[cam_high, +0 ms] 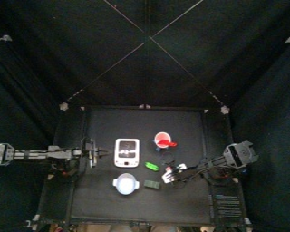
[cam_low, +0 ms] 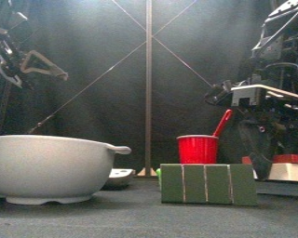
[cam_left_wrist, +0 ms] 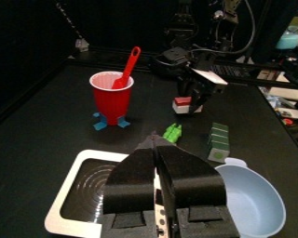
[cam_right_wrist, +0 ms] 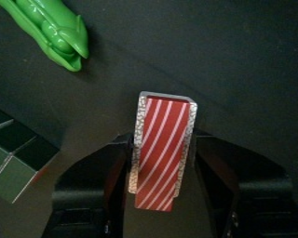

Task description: Place salmon sushi in bowl

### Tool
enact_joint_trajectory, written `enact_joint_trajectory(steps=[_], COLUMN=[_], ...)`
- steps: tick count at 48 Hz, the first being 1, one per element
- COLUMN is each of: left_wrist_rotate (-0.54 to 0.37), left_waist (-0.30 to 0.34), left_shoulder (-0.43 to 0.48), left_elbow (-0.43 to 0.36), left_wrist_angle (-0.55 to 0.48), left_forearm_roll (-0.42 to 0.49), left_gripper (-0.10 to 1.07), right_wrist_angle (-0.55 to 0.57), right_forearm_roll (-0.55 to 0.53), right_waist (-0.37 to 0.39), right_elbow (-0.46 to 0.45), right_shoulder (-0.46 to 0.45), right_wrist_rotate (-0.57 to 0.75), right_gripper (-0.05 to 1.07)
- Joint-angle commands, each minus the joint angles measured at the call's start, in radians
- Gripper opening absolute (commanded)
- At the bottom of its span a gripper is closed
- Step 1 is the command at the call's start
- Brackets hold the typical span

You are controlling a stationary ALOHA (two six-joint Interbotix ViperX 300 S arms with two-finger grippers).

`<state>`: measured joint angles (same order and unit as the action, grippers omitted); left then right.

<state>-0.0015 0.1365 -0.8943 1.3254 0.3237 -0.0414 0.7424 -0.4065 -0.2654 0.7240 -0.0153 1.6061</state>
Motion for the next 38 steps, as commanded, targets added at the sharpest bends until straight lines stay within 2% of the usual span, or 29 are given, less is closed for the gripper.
enact_joint_trajectory(steps=[1,11,21,33,38], left_wrist_rotate=[0.000,0.002,0.002,0.002,0.000], left_waist=[0.003,0.003,0.006,0.006,0.006], left_shoulder=[0.003,0.002,0.002,0.002,0.002], left_elbow=[-0.012,-0.012,-0.012,-0.012,-0.012], left_wrist_angle=[0.011,0.011,0.011,0.011,0.011], left_forearm_roll=[-0.002,-0.002,-0.002,-0.002,-0.002], left_gripper=[0.32,0.32,0.32,0.32,0.32], right_wrist_angle=[0.000,-0.037,-0.161,-0.334,-0.374], right_forearm_roll=[-0.035,-0.199,-0.391,-0.580,-0.670], right_waist=[0.000,0.005,0.006,0.021,0.025], right_elbow=[-0.029,-0.100,-0.175,-0.268,-0.322], right_shoulder=[-0.032,-0.031,-0.011,0.067,0.114], right_wrist_rotate=[0.000,-0.002,-0.002,-0.002,0.000], right_gripper=[0.53,0.53,0.53,0.53,0.53])
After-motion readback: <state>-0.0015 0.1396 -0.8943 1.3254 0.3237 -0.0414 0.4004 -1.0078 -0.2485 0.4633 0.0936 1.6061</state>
